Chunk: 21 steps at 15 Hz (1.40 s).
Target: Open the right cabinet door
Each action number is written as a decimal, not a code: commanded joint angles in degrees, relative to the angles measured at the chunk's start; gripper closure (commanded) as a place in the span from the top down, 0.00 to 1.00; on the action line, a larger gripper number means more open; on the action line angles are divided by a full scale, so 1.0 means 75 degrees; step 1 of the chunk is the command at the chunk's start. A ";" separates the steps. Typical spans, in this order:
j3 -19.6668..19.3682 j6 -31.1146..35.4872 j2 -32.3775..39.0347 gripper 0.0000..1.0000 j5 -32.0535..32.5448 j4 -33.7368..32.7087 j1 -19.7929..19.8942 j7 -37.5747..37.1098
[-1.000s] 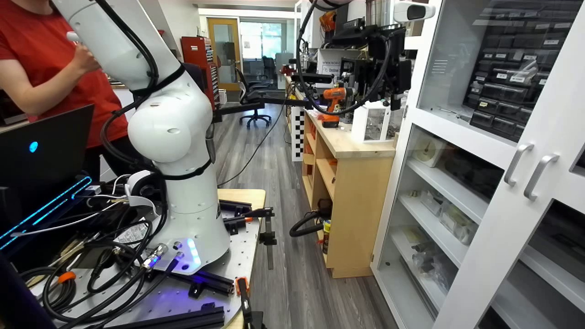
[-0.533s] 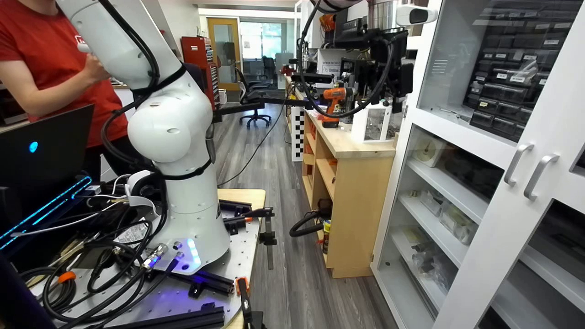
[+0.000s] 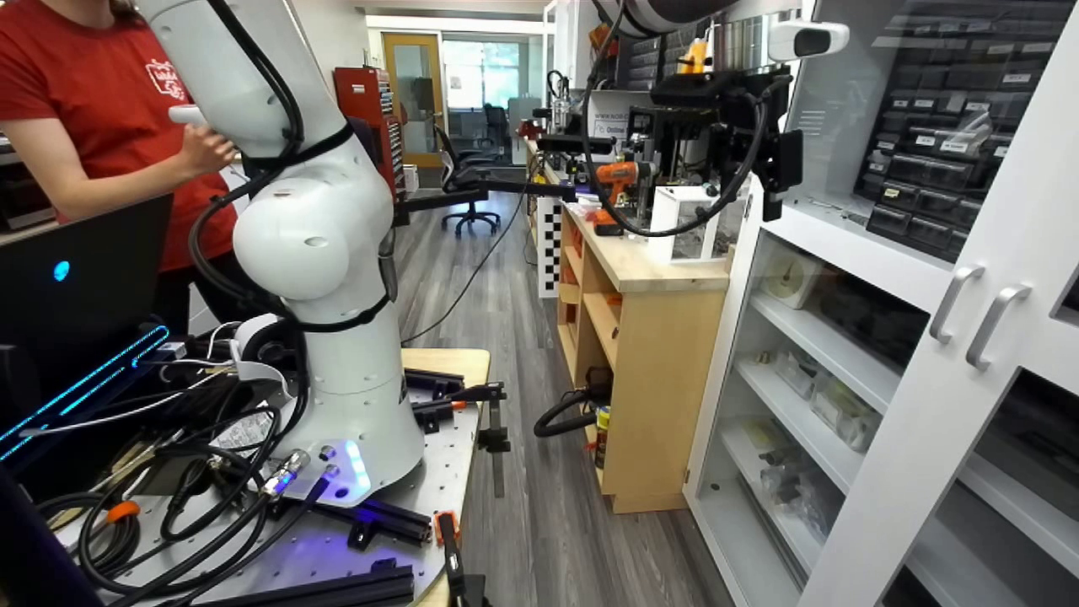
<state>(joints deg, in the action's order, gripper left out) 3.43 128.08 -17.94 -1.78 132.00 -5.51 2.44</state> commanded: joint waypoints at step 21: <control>-0.0405 0.0856 0.1730 1.00 0.0186 -0.1502 0.0489 0.0260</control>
<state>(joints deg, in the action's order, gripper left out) 0.08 134.63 -4.97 -0.36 120.83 -2.15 4.40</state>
